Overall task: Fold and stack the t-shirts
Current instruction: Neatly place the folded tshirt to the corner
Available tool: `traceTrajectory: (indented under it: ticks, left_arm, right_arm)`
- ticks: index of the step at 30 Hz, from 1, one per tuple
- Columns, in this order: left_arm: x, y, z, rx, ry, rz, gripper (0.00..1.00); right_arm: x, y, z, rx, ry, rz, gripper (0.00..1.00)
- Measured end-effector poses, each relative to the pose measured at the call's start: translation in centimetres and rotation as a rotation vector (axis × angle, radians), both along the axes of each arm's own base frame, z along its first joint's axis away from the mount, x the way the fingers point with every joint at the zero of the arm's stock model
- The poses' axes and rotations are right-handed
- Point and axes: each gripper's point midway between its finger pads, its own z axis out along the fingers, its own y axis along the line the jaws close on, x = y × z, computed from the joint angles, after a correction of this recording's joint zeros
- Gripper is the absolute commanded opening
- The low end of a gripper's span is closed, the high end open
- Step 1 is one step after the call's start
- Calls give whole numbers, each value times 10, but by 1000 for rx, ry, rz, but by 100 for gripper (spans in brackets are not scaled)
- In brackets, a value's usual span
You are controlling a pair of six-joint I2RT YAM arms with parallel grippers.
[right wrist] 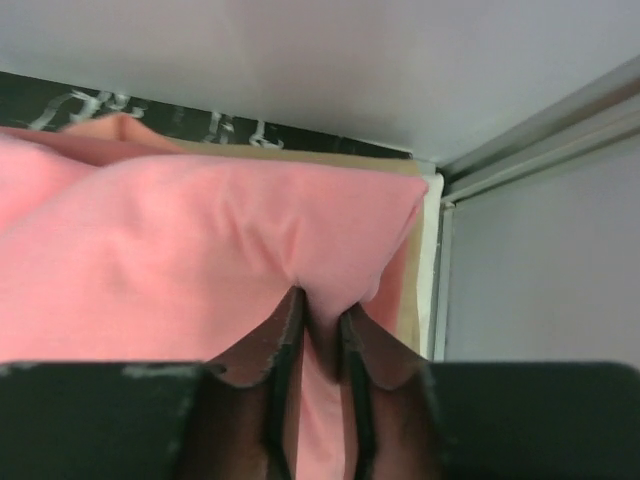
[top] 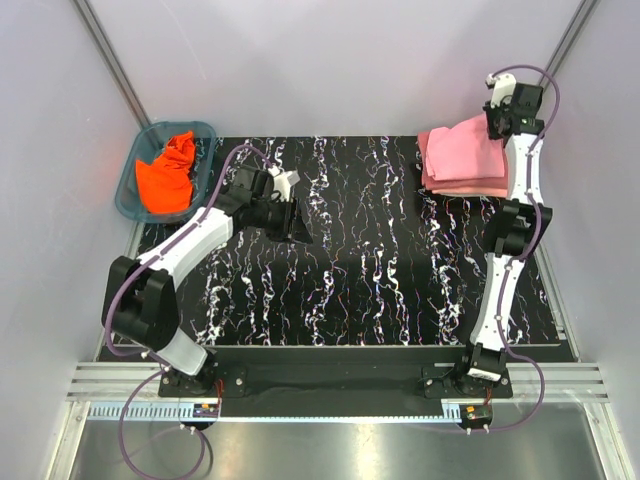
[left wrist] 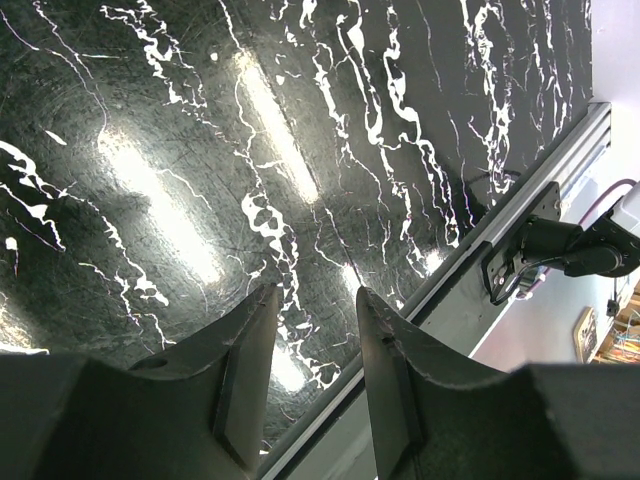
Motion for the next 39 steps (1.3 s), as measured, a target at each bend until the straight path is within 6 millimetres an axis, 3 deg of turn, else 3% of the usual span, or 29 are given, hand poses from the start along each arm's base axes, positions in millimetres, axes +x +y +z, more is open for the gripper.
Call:
traceTrajectory:
  ticks: [4, 6, 11, 17, 22, 27, 35, 39]
  left_arm:
    - [0, 0, -5, 5, 14, 0, 42]
    - [0, 0, -7, 7, 18, -1, 42]
    - [0, -1, -6, 5, 19, -2, 43]
    - [0, -1, -6, 3, 19, -3, 43]
    - [-1, -1, 0, -5, 4, -4, 43]
    - [-3, 0, 16, -22, -37, -4, 44]
    - [-5, 1, 23, -30, -57, -4, 44]
    - [-5, 1, 25, -31, -61, -4, 44]
  right_arm:
    - [1, -25, -32, 40, 30, -83, 52]
    - [-1, -32, -36, 60, 32, -108, 53]
    - [-12, -42, -24, 140, 19, -184, 53]
    - [-23, -14, 19, 290, -26, -194, 40]
    - [-33, -1, 37, 349, -34, -231, 52]
    - [-47, -2, 18, 390, 33, -329, 54]
    - [-78, -16, -36, 499, 172, -554, 55]
    - [-85, -26, -44, 537, 171, -661, 54]
